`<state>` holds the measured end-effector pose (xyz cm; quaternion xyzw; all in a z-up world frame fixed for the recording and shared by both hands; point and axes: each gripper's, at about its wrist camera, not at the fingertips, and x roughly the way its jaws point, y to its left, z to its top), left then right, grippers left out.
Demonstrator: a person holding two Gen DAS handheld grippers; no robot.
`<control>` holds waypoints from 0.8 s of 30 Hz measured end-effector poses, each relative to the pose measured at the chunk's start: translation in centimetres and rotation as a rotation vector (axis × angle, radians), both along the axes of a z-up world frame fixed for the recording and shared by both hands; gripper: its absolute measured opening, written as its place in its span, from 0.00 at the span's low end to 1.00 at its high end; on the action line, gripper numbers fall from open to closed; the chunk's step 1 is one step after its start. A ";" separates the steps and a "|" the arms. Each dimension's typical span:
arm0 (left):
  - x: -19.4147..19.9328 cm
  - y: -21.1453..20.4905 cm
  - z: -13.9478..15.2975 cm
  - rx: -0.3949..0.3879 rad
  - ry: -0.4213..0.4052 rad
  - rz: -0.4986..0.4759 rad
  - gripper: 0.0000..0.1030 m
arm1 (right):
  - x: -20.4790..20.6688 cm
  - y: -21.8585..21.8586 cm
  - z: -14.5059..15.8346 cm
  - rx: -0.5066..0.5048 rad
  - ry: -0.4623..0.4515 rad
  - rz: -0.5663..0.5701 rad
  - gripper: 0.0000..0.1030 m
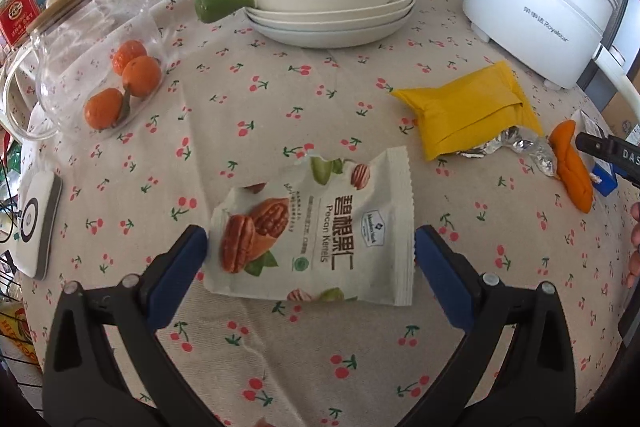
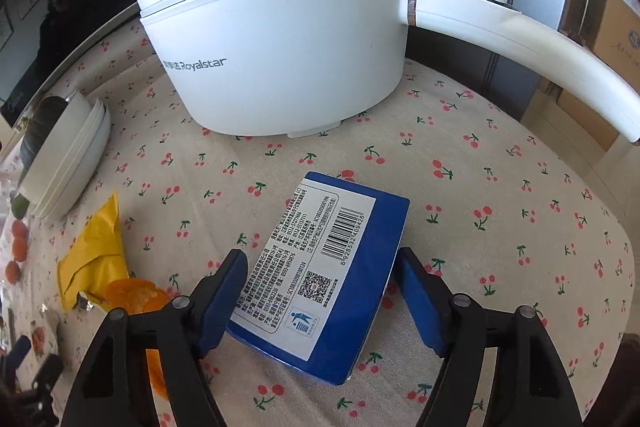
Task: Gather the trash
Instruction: 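Grasp the blue box with the right tool while the left tool grasps the pecan snack bag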
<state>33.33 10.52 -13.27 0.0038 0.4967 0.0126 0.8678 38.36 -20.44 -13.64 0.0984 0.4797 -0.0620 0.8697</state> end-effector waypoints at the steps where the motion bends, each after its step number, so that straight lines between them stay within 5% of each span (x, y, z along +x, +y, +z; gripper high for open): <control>1: 0.1 0.3 -0.2 -0.016 0.007 0.016 0.99 | -0.2 0.0 0.2 -0.001 0.001 0.011 0.71; 14: -4.8 1.6 2.2 -0.186 -0.045 0.028 0.86 | -5.8 -1.7 2.2 0.017 0.025 0.071 0.69; 24: -10.6 -0.6 4.9 -0.190 -0.050 -0.030 0.86 | -13.6 -1.8 5.7 -0.025 0.016 0.151 0.69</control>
